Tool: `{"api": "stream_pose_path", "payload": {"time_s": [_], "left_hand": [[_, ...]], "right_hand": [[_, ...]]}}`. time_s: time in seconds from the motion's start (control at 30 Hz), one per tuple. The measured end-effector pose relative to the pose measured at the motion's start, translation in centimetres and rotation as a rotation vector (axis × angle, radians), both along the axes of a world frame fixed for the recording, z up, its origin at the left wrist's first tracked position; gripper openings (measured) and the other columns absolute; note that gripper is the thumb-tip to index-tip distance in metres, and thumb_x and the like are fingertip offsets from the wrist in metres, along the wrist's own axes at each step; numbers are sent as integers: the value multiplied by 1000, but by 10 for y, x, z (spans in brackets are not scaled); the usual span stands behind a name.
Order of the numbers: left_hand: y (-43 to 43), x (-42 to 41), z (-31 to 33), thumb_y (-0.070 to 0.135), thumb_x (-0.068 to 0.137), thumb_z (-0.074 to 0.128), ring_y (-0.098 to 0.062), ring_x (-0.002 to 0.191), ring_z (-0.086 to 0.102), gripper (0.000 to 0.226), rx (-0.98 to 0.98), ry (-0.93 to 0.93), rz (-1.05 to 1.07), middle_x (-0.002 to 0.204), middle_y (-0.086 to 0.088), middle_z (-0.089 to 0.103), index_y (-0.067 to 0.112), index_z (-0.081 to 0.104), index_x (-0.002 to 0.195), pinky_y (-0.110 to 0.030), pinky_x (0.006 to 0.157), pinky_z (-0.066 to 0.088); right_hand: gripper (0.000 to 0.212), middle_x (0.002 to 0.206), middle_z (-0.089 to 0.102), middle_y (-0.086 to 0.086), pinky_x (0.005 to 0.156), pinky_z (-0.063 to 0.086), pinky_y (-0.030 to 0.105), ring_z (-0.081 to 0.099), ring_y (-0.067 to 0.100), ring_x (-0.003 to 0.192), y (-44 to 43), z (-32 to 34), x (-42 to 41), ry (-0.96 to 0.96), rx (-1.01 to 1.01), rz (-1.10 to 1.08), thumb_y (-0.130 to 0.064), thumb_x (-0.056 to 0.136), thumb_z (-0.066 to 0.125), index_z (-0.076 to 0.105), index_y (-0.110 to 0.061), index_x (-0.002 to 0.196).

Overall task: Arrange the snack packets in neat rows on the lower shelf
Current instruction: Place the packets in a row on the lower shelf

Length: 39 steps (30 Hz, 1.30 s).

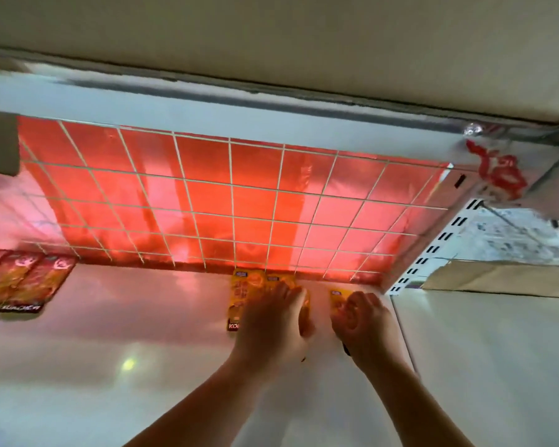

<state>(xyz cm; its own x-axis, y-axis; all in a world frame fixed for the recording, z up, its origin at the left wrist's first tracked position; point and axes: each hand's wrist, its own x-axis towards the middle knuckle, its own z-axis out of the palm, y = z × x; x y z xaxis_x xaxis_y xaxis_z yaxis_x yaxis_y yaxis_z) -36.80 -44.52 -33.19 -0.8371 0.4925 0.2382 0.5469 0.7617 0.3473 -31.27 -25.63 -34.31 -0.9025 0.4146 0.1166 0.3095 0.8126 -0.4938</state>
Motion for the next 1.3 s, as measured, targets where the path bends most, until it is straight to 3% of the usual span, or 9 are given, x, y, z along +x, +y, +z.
{"api": "stream_pose_path", "payload": {"time_s": [0.1,0.27,0.4,0.5,0.6,0.77,0.93,1.13,1.3], "left_hand": [[25,-12,-5,52,72,64,-23,72,66,34,-17,34,-50,90,4,63,26,65,95,-29,59,45],[41,-26,-11,57,83,55,-18,71,68,46,-7,95,-53,93,3,69,24,72,110,-24,55,45],[24,-24,-32,53,87,57,-29,102,63,52,-98,147,-123,126,-4,65,24,68,129,-41,78,52],[17,-18,-39,57,91,49,-31,124,54,54,-148,123,-164,142,3,58,29,63,136,-53,93,46],[18,-15,-36,61,92,48,-30,130,51,56,-158,73,-139,142,9,57,32,60,139,-59,100,40],[18,-13,-36,66,94,40,-29,135,47,60,-179,38,-108,147,13,54,38,53,145,-60,106,33],[18,-13,-34,69,95,38,-29,135,46,61,-198,33,-105,147,14,54,39,51,146,-59,106,32],[18,-13,-33,68,93,45,-29,127,51,58,-193,55,-106,141,12,58,37,57,141,-57,100,37],[18,-12,-32,67,92,47,-30,126,52,58,-176,76,-102,139,11,60,36,58,140,-57,98,38]], "right_hand": [[32,88,58,3,59,42,34,57,29,77,10,-1,5,-19,72,-28,-51,75,57,59,-21,87],[36,96,60,6,60,46,35,60,32,81,21,-5,1,-39,118,-3,-54,82,56,60,-20,95],[34,117,64,2,79,54,38,61,29,102,26,-19,14,40,138,65,-41,84,66,64,-23,114],[51,147,54,-2,105,46,44,51,29,134,26,-35,24,-37,246,141,-47,92,50,57,-27,139],[62,157,42,-5,116,34,46,38,27,146,26,-37,17,-105,187,138,-58,95,31,47,-31,149],[71,162,30,-11,121,21,43,25,23,152,24,-33,7,-156,185,157,-65,92,18,38,-35,153],[75,162,26,-15,122,21,42,22,21,153,24,-32,7,-165,216,180,-72,92,7,33,-39,155],[62,156,42,-10,115,35,47,37,26,146,23,-31,9,-129,192,168,-61,97,24,47,-35,149],[61,156,42,-10,114,35,47,37,26,146,23,-32,9,-130,207,170,-61,98,27,47,-35,149]]}}
